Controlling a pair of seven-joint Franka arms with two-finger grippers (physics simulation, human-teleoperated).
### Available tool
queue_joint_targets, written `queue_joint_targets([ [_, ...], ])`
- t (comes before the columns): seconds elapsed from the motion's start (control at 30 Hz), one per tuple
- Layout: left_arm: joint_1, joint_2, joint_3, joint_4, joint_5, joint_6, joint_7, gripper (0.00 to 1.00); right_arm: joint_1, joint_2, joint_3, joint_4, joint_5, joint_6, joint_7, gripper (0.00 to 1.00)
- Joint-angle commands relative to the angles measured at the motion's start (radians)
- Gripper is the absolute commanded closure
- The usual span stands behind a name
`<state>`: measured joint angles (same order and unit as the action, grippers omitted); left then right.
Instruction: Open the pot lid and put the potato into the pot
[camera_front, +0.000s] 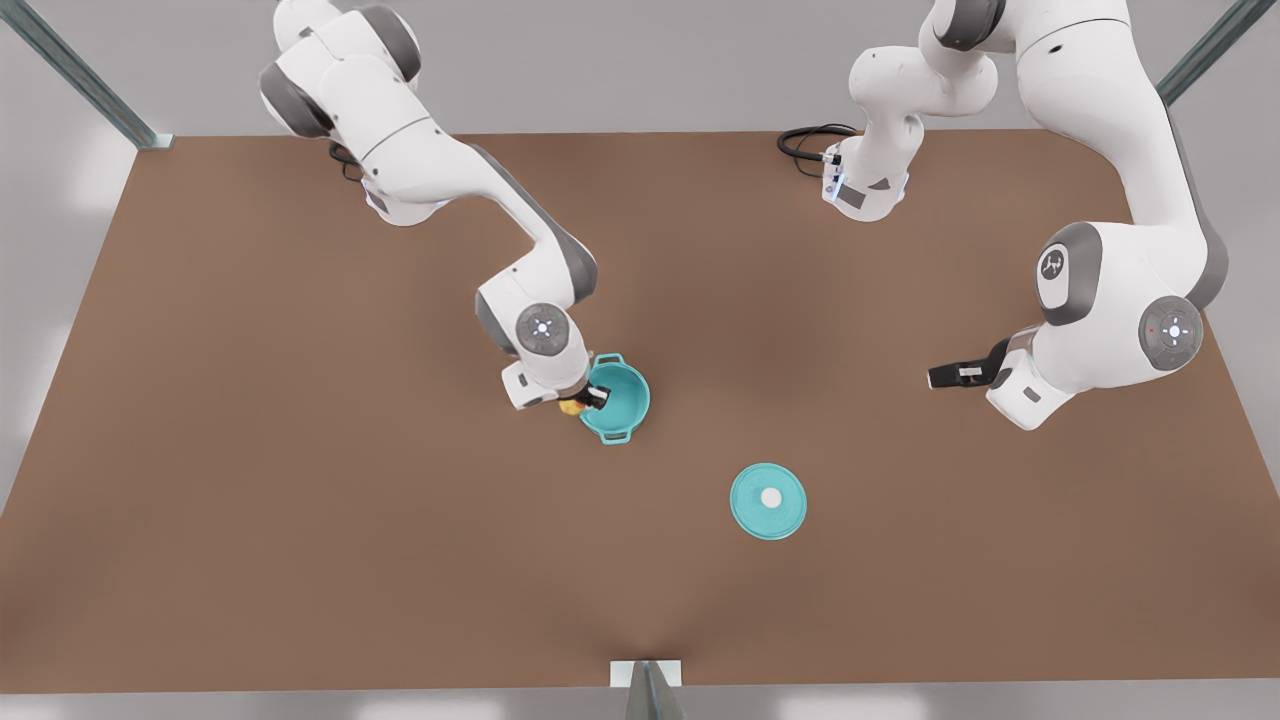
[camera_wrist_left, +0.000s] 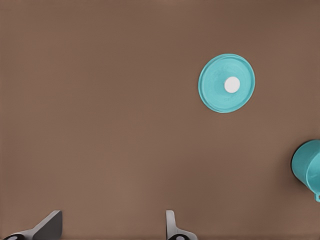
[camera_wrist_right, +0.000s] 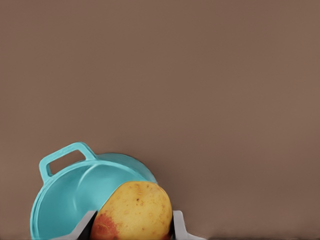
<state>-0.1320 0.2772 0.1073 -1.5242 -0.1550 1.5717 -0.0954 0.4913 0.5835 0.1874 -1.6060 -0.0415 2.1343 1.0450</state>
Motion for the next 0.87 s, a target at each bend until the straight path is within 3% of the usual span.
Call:
queue_joint_targets([
  [0.0, 0.0, -0.001, 0.0, 0.001, 0.003, 0.001, 0.031, 0.0, 0.024, 0.019, -0.003, 0.012, -0.005, -0.037, 0.345, 0.45],
  [0.33, -0.031, 0.008, -0.003, 0.029, 0.072, 0.004, 0.028, 0.0, 0.096, 0.128, -0.042, 0.109, -0.001, -0.036, 0.365, 0.44],
  [0.37, -0.032, 0.008, -0.003, 0.029, 0.077, 0.004, 0.028, 0.0, 0.096, 0.128, -0.043, 0.109, -0.003, -0.036, 0.362, 0.17],
  [0.4, -0.032, 0.008, -0.003, 0.029, 0.072, 0.004, 0.028, 0.0, 0.096, 0.127, -0.042, 0.109, -0.003, -0.037, 0.36, 0.0],
  [0.5, -0.041, 0.011, -0.005, 0.029, 0.069, 0.004, 0.028, 0.0, 0.092, 0.11, -0.045, 0.11, -0.006, -0.053, 0.356, 0.0],
  [0.57, -0.04, 0.011, -0.005, 0.029, 0.068, 0.004, 0.029, 0.0, 0.004, 0.006, -0.045, 0.098, -0.011, -0.132, 0.267, 0.0],
  [0.7, -0.04, 0.011, -0.003, 0.029, 0.068, 0.004, 0.029, 0.0, -0.353, -0.172, -0.043, 0.081, -0.005, -0.425, -0.276, 0.0],
  [0.83, -0.04, 0.011, -0.003, 0.029, 0.066, 0.002, 0.031, 0.0, -0.599, -0.375, -0.043, -0.126, -0.011, -0.413, -0.83, 0.0],
])
